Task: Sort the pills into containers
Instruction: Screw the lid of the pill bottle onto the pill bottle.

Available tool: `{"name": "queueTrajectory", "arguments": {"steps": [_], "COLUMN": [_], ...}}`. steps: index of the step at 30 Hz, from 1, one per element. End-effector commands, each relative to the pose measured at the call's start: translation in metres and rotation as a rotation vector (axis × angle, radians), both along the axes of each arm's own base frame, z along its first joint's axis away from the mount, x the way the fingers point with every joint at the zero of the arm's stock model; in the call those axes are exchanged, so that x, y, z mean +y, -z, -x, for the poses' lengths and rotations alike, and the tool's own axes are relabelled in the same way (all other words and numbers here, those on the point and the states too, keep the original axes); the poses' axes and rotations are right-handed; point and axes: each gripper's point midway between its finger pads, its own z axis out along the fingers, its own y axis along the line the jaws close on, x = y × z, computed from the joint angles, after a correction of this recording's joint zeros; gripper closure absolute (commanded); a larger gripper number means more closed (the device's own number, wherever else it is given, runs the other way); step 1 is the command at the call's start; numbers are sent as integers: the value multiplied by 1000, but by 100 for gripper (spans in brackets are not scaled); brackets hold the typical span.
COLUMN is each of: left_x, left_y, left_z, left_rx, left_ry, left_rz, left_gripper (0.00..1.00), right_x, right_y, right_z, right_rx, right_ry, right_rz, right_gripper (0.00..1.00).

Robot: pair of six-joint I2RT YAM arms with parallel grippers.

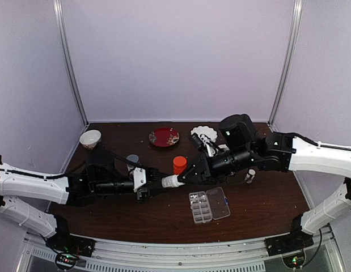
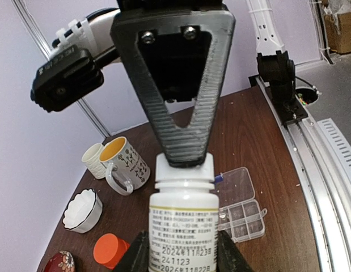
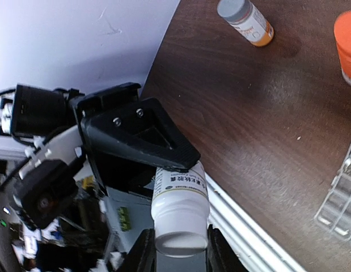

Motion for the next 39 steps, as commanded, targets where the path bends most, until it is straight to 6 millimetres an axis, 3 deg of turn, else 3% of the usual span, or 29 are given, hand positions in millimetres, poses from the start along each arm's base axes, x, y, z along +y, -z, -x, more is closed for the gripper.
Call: {"name": "queueTrajectory", "arguments": {"steps": [1, 7, 11, 16, 20, 24, 27, 30, 33, 36, 39], "left_x": [-6, -5, -1, 3, 3, 2, 1, -1, -3, -6, -8], "left_y": [-66, -49, -46, -45, -43, -47, -53, -57, -59, -61, -62], "left_z": [-6, -9, -9, -8, -6, -4, 0, 3, 5, 9, 13], "left_rx": [-195, -234, -235, -216, -197, -165, -138, -109, -80, -50, -10], "left_ry": [-19, -30, -41, -46, -40, -28, -6, 15, 30, 56, 82], "left_rz": [162, 119, 125, 116, 111, 130, 153, 168, 181, 194, 221], "left_gripper": [99, 100, 100, 100, 100, 100, 99, 99, 99, 99, 99], "right_x": [28, 33, 23, -18, -36, -55, -72, -86, -78, -68, -61], "right_y": [-19, -40, -36, -16, -24, -37, -59, -82, -104, -91, -75], "right_z": [22, 16, 11, -7, -10, -21, -28, -38, -27, -12, -14], "right_rx": [404, 489, 414, 92, -119, -497, -785, -951, -1111, -1287, -1393], "right_ry": [55, 70, 54, 75, 23, -42, -69, -11, -72, -279, -435], "right_rz": [-196, -268, -233, -55, -38, 5, 31, 40, -78, -49, 68], "right_gripper": [79, 66, 39, 28, 17, 1, 0, 0, 0, 2, 8]}}
